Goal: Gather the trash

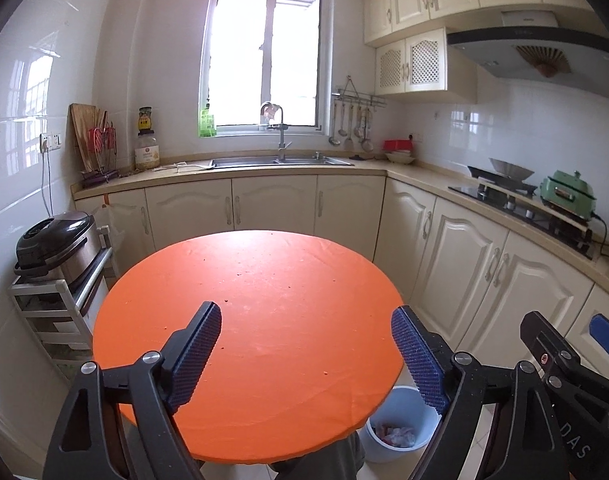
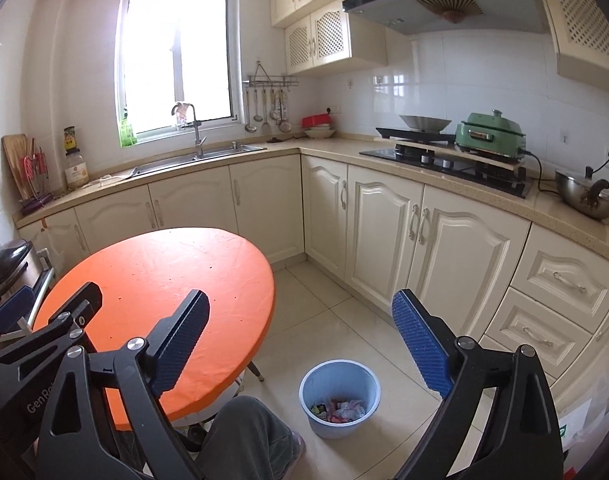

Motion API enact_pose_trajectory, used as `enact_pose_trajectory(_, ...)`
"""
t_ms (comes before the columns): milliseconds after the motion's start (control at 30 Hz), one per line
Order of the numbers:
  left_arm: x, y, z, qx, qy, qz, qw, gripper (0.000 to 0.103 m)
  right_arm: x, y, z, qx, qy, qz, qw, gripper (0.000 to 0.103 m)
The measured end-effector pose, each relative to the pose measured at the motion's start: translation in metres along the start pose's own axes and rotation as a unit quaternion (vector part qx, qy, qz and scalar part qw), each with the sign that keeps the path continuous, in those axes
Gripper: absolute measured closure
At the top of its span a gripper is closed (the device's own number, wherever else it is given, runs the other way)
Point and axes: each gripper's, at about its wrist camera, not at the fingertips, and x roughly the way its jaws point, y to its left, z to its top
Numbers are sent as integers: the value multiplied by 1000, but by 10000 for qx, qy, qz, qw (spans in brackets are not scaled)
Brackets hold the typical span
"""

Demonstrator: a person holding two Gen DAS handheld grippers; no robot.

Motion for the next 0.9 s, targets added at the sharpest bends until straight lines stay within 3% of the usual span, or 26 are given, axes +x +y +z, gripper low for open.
enact_pose_trajectory(900, 45, 1, 41, 40, 75, 51, 10000, 19, -2, 4, 1, 40, -18, 52, 10000, 6)
